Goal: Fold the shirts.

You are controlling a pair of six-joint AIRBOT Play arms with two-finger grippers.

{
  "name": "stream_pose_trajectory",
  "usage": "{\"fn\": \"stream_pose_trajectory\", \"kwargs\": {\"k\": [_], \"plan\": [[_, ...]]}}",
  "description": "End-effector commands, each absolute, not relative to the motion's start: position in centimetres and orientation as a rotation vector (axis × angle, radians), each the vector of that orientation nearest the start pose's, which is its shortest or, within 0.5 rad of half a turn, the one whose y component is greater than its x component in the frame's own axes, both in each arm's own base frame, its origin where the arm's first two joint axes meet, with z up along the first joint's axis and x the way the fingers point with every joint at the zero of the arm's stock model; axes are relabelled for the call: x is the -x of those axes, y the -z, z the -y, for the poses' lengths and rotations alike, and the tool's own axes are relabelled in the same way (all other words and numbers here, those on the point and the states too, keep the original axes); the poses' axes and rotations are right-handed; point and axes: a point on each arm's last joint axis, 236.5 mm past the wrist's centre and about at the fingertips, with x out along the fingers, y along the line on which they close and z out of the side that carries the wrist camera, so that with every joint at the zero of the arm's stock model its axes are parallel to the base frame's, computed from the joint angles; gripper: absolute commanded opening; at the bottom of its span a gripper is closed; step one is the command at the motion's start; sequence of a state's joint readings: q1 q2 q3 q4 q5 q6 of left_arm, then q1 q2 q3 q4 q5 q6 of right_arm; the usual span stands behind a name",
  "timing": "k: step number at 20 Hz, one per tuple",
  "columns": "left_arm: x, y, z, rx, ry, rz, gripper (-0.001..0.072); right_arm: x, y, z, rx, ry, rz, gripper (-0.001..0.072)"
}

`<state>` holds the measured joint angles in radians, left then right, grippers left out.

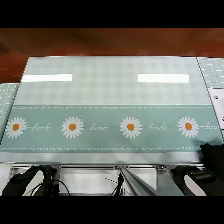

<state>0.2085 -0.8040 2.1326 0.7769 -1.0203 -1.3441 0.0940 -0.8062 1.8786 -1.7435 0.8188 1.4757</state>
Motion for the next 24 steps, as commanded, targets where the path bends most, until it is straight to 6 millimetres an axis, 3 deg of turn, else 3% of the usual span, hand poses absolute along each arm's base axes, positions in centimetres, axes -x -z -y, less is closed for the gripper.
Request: {"fn": "stream_pose_trajectory", "kwargs": {"k": [1, 3, 8, 10, 13, 16, 19, 21, 24], "plan": [[-17.7, -56.0, 11.4, 0.054, 0.471, 0.11, 0.0022, -26.0, -48.9, 4.5, 0.199, 0.194, -0.101, 0.003], [-18.2, -54.0, 11.5, 0.051, 0.48, 0.036, 0.0022, -25.7, -47.3, 4.7, 0.195, 0.195, -0.17, 0.0029], [-16.8, -57.9, 11.1, 0.076, 0.457, 0.203, 0.0022, -24.4, -50.1, 4.6, 0.191, 0.196, -0.053, 0.0029], [-16.5, -57.9, 11.1, 0.075, 0.459, 0.207, 0.0022, -24.3, -50.1, 4.5, 0.185, 0.193, -0.052, 0.0029], [-16.2, -56.4, 11.6, 0.054, 0.471, 0.144, 0.0022, -24.3, -49.5, 3.7, 0.135, 0.158, -0.069, 0.0029], [-15.3, -53.0, 12.4, 0.008, 0.493, 0.008, 0.0022, -24.0, -46.8, 2.6, 0.106, 0.107, -0.181, 0.0029], [-15.6, -48.9, 11.8, 0.025, 0.469, -0.172, 0.0022, -23.2, -41.7, 2.2, 0.114, 0.081, -0.404, 0.0029], [-17.4, -46.7, 10.4, 0.043, 0.419, -0.255, 0.0022, -22.6, -36.8, 1.2, 0.138, 0.023, -0.637, 0.0029], [-22.2, -44.2, 8.9, 0.087, 0.398, -0.354, 0.0022, -25.5, -33.7, -2.3, 0.123, -0.119, -0.763, 0.0029]]}}
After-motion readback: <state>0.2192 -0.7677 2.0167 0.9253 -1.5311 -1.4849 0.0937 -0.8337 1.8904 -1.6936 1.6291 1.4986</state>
